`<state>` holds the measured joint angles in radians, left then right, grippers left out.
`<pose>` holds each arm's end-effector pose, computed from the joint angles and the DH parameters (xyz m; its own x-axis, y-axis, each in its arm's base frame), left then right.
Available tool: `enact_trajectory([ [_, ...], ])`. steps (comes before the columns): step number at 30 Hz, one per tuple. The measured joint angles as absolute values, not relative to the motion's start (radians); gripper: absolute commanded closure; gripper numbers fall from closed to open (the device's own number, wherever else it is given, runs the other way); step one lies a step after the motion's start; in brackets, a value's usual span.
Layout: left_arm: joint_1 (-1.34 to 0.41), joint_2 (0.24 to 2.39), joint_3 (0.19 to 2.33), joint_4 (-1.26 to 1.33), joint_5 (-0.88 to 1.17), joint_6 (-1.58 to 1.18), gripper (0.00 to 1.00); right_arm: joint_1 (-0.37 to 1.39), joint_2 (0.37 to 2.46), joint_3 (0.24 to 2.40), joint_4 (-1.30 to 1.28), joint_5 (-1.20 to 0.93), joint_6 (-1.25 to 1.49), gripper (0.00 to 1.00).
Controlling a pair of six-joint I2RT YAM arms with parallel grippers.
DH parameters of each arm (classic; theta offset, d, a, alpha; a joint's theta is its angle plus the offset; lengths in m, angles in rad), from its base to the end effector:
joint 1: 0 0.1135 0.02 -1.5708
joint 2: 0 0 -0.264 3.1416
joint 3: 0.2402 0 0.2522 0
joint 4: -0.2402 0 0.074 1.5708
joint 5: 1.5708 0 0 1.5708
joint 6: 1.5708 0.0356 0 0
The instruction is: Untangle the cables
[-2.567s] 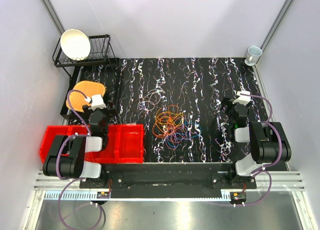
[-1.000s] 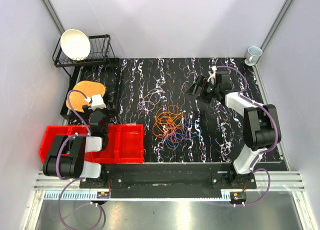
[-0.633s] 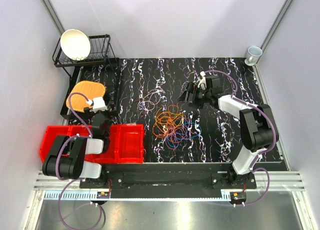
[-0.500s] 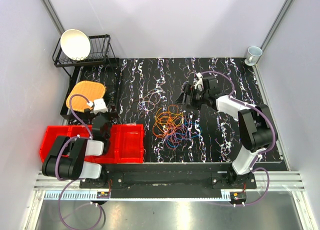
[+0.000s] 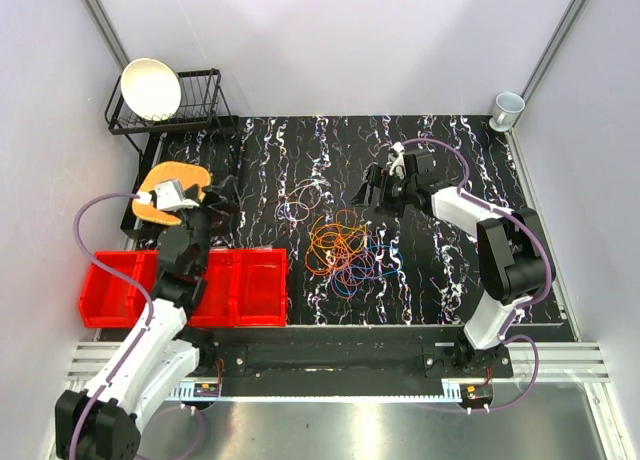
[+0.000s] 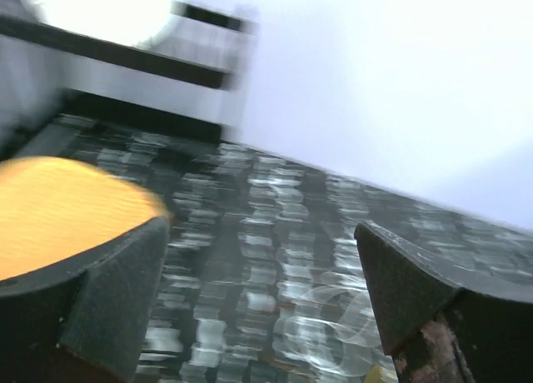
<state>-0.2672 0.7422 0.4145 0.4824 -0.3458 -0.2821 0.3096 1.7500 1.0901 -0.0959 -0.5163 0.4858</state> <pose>0.1796 -0.0366 0.2865 0.1635 -0.3163 -0.9345 -0.0303 0.9452 -0.3252 0.3506 0.1306 0.1985 -0.8612 0.1509 -0.4854 -0.2319 0.7333 0.6392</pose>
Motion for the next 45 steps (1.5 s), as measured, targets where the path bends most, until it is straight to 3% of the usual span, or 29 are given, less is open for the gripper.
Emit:
enact_trajectory([
  [5,-0.286,0.794,0.476,0.373,-0.117,-0.428,0.16,0.311,1.75,1.09,-0.126,-0.416,0.494,0.0],
  [10,-0.486,1.078,0.771,0.131,-0.07,-0.384,0.23,0.312,1.75,1.101,-0.197,-0.192,0.517,0.0],
  [14,-0.618,1.24,0.877,0.036,-0.048,-0.35,0.29,0.3,1.729,1.089,-0.226,-0.039,0.57,0.0],
  [23,-0.75,1.615,1.072,-0.129,-0.054,-0.302,0.36,0.22,1.593,0.978,-0.185,0.011,0.631,0.0],
  [33,-0.797,1.807,1.192,-0.174,-0.107,-0.298,0.5,0.209,1.601,0.957,-0.132,-0.021,0.635,0.0],
  [36,-0.797,1.847,1.207,-0.18,-0.128,-0.308,0.68,0.208,1.606,0.952,-0.117,-0.04,0.637,0.0],
  [37,-0.797,1.857,1.21,-0.182,-0.134,-0.315,1.0,0.208,1.607,0.951,-0.113,-0.046,0.637,0.0],
  [45,-0.797,1.927,1.375,-0.282,-0.181,-0.307,1.0,0.205,1.621,0.93,-0.071,-0.072,0.638,0.0],
])
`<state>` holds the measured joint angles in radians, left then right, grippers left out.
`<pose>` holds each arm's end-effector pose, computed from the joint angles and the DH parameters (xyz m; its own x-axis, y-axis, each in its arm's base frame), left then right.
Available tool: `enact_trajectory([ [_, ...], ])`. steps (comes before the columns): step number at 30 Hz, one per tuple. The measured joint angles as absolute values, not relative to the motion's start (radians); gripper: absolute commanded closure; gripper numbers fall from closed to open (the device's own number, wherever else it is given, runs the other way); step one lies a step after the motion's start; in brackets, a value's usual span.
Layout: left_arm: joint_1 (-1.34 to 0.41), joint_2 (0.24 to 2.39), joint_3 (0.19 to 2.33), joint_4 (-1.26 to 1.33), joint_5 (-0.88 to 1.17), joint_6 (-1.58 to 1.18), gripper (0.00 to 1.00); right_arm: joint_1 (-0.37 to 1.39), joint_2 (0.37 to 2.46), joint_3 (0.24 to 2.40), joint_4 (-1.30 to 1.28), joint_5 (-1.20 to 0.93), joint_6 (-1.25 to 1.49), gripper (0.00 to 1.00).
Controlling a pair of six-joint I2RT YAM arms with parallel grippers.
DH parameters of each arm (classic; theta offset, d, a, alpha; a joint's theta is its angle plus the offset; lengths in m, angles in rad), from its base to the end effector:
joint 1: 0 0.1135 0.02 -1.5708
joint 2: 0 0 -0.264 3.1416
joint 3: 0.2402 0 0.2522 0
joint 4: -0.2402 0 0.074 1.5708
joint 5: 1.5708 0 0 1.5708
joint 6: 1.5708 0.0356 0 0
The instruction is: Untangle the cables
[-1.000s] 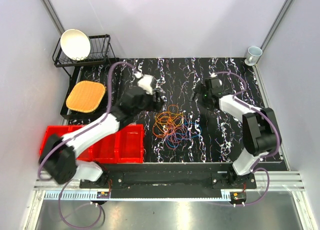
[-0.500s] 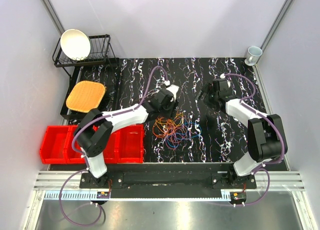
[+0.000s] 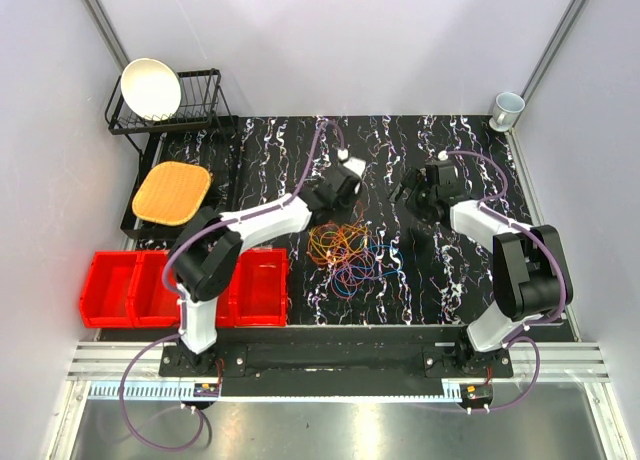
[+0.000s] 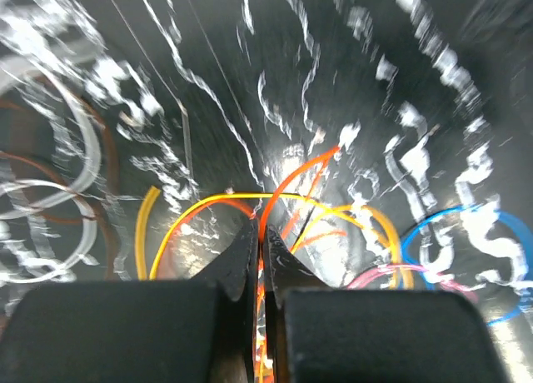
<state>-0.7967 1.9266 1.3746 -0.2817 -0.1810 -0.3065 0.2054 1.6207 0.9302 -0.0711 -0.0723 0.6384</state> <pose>0.3019 -0.2996 0.2029 -0.6802 0.2712 -0.6810 0.4338 0.8978 -0.0757 0.3318 0.0718 0.1918 -0.6942 0.4625 -0.5515 0.1981 0.8594 0.4713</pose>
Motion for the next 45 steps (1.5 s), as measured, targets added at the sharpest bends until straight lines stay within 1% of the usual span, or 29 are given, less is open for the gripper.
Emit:
enact_trajectory([
  [4,-0.797,1.829,1.498,-0.381,-0.236,-0.287,1.0,0.201,1.619,0.895,-0.061,-0.072,0.646,0.0],
  [9,-0.814,1.588,1.633,-0.416,-0.265,-0.252,1.0,0.2,1.618,0.881,-0.027,-0.084,0.654,0.0],
  [12,-0.848,1.431,1.641,-0.382,-0.282,-0.234,1.0,0.199,1.618,0.877,0.006,-0.109,0.657,0.01],
  [16,-0.87,1.3,1.541,-0.308,-0.316,-0.234,1.0,0.197,1.61,0.84,0.077,-0.163,0.666,0.0],
  [20,-0.861,1.318,1.388,-0.273,-0.336,-0.257,1.0,0.195,1.586,0.778,0.179,-0.246,0.684,0.0],
  [23,-0.861,1.405,1.26,-0.289,-0.335,-0.286,1.0,0.194,1.564,0.737,0.275,-0.312,0.701,0.0],
  [25,-0.861,1.447,1.221,-0.321,-0.334,-0.301,1.0,0.194,1.556,0.719,0.345,-0.363,0.717,0.0],
  [28,-0.854,1.471,1.213,-0.341,-0.334,-0.319,1.0,0.193,1.556,0.706,0.426,-0.422,0.736,0.0],
  [33,-0.843,1.458,1.225,-0.307,-0.334,-0.336,1.0,0.193,1.617,0.706,0.572,-0.541,0.788,0.08],
  [36,-0.843,1.445,1.228,-0.294,-0.335,-0.339,1.0,0.193,1.674,0.707,0.628,-0.595,0.821,0.09],
  [40,-0.839,1.415,1.237,-0.297,-0.333,-0.337,1.0,0.193,1.754,0.732,0.648,-0.652,0.852,0.11],
  [45,-0.831,1.395,1.299,-0.305,-0.33,-0.327,1.0,0.206,1.83,0.795,0.627,-0.692,0.857,0.14],
])
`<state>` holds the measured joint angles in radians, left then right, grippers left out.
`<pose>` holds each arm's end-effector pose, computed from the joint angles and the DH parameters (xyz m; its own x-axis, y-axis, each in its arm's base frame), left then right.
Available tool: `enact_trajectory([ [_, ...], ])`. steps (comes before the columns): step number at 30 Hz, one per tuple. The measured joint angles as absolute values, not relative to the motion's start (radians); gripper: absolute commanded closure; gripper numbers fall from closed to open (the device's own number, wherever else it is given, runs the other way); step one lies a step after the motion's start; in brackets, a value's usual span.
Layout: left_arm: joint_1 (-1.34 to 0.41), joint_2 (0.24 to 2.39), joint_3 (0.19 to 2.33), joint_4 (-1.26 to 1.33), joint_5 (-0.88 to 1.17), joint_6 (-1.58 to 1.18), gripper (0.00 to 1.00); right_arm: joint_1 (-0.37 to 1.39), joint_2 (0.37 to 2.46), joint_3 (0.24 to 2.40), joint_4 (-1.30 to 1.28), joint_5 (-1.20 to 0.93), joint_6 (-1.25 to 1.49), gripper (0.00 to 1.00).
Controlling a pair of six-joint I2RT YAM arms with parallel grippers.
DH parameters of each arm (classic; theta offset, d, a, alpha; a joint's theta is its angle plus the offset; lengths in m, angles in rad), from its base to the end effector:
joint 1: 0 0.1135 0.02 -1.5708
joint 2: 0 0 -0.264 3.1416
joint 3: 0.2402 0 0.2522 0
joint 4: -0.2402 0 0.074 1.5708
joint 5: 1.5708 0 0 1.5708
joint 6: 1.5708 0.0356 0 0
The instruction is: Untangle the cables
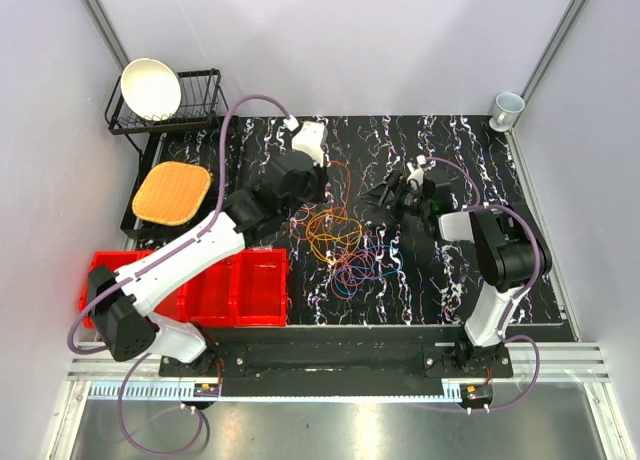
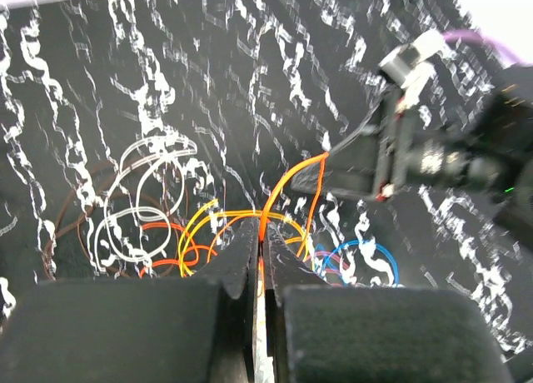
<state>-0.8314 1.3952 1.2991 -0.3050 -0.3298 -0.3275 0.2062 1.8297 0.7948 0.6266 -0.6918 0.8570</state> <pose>0.2259 -0.2306 0.3676 -0.4093 -0.0028 -0.9124 0.3871 0.9050 -0.1764 0.3451 0.0954 0.1485 -0.8068 0.4260 -0.4094 -0.1847 0.4765 0.8596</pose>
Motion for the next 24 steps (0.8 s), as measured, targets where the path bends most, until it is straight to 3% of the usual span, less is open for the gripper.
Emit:
enact_trajectory([
  [15,-0.813,1.374,1.422,-0.373,-0.335,-0.292,1.0,0.315,1.866,0.969,0.224,-0.491,0.65,0.31],
  [22,-0.808,1.347,1.555,-0.417,-0.35,-0.251,0.99,0.327,1.9,0.973,0.169,-0.488,0.623,0.61],
  [24,-0.806,1.336,1.583,-0.425,-0.353,-0.24,0.99,0.335,1.908,0.976,0.162,-0.492,0.621,0.86],
])
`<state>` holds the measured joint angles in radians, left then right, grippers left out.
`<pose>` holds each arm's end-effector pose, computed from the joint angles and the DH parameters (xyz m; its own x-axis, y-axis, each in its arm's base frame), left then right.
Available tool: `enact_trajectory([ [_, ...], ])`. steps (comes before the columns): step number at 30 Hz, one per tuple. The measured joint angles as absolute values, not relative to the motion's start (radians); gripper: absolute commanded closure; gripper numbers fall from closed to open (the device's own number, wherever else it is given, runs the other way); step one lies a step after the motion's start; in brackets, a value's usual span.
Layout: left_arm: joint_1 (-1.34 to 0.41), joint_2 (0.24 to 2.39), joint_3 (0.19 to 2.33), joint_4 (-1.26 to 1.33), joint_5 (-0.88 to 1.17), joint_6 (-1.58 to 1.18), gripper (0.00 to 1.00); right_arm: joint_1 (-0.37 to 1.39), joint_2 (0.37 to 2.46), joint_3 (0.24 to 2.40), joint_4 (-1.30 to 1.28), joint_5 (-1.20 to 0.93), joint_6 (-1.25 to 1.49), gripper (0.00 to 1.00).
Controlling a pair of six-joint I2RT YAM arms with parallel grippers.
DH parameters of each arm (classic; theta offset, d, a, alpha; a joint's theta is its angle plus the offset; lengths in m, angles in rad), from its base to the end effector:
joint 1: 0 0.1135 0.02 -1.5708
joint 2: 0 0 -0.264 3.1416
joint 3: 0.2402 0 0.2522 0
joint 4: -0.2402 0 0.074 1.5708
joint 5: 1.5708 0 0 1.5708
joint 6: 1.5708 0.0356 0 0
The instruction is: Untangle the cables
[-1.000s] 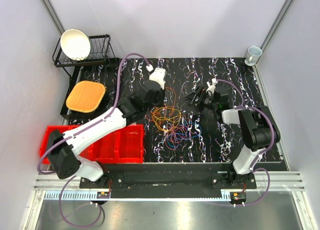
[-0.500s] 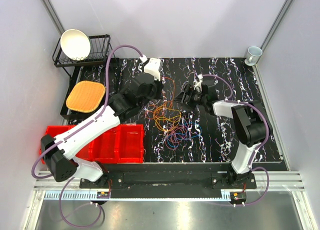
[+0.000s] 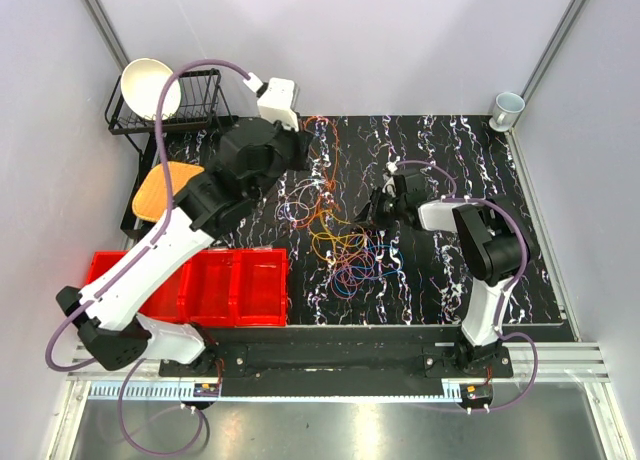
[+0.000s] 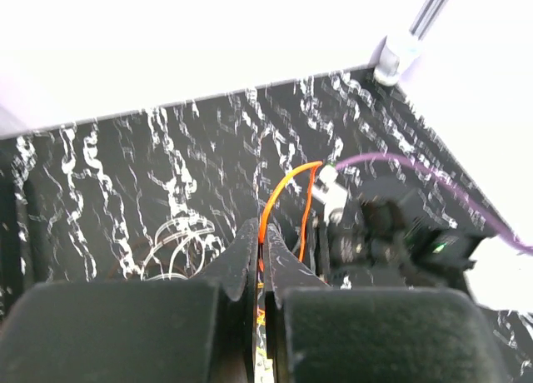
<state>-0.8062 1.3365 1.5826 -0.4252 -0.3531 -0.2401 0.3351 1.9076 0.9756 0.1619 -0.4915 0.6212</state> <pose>0.2078 -0.1989 0.4690 -0.2248 -0.0880 -0.9704 0.3996 0.9000 -0.1742 0.3506 0.1399 0.1284 -0.8896 0.2336 -0.3925 -0.1133 0.7197 0.6850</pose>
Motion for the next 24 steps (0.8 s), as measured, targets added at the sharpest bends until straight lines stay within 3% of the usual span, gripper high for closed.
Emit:
enact_trajectory([
  [1,-0.805,1.33,1.594,-0.426,-0.354,-0.234,0.99,0.34,1.913,0.978,0.161,-0.494,0.617,0.97],
  [2,-0.805,1.322,1.601,-0.426,-0.356,-0.232,0.99,0.344,1.917,0.978,0.16,-0.499,0.617,1.0],
  [17,-0.803,1.251,1.608,-0.486,-0.428,-0.18,0.97,0.34,1.894,0.968,0.126,-0.444,0.616,1.0],
  [24,-0.801,1.105,1.609,-0.527,-0.516,-0.139,0.94,0.159,1.591,0.791,0.134,-0.265,0.657,1.0],
])
